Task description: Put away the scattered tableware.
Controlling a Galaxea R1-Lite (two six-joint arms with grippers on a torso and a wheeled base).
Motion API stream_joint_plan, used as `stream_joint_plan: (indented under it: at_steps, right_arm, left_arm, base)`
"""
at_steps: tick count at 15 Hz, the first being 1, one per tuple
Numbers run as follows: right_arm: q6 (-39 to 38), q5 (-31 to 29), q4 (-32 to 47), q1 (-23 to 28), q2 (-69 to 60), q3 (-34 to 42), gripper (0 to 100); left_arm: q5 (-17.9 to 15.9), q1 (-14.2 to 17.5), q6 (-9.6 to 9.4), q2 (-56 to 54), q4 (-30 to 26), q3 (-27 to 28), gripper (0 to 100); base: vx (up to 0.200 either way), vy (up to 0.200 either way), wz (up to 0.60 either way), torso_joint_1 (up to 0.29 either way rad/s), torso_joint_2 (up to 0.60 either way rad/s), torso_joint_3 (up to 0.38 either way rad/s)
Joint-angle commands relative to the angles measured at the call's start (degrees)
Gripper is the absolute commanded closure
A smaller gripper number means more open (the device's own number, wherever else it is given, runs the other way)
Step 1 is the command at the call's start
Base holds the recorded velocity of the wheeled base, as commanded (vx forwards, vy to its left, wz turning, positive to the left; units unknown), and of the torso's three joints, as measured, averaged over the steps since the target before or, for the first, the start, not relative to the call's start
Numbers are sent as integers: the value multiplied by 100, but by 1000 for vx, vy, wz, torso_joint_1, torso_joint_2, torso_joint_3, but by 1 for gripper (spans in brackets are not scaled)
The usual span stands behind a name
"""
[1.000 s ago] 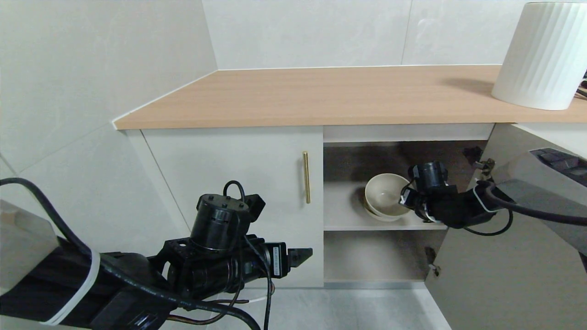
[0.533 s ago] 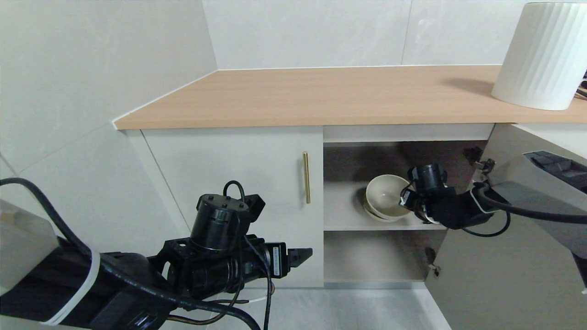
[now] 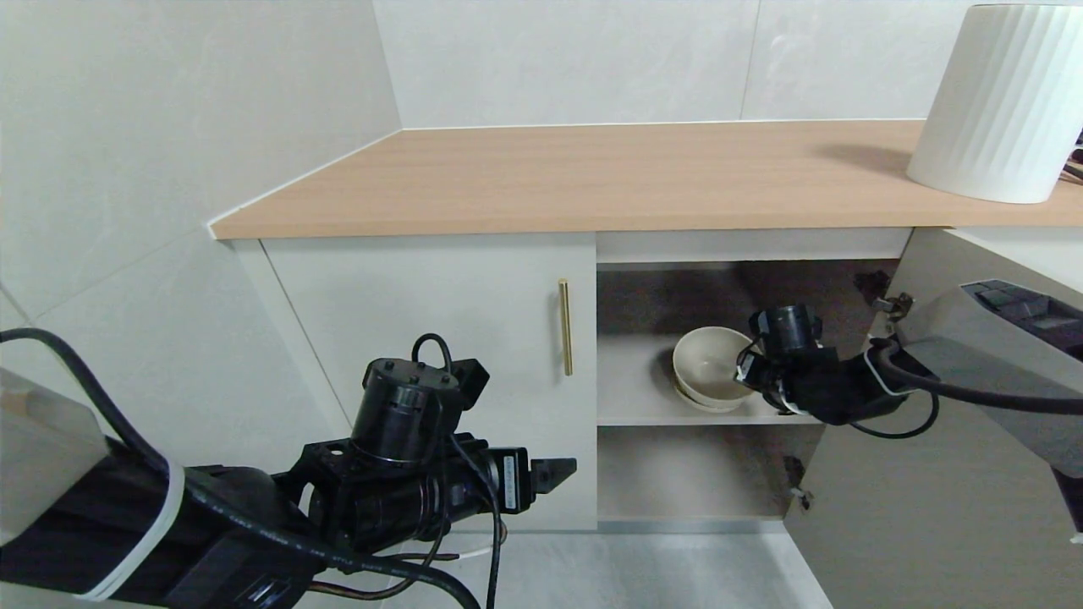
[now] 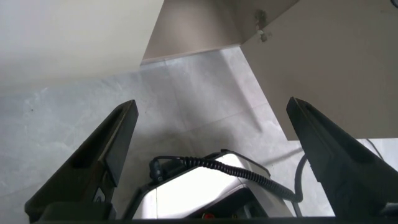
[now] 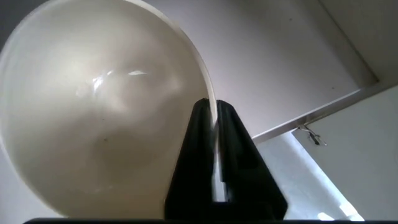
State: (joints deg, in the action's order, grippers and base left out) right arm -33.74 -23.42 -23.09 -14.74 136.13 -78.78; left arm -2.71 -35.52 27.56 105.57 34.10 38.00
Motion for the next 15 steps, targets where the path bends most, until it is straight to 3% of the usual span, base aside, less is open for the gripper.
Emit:
stream_joint_plan:
  at_steps: [1,12,15]
  right_arm:
    - [-9,4,-11,-29,19,-6,0]
    - [-53,13,24,-55,-219,99,0]
    - [-36,101,6,-55,-764,583,0]
  left_arm:
    - [-2,2,3,-1,0,6,0]
    - [-2,116,3,-247,9,-21,0]
    - [-2,221,-14,-661,-17,-64,0]
  base:
    - [0,0,0,0,0,0]
    - [0,0,0,0,0,0]
    - [0,0,0,0,0,0]
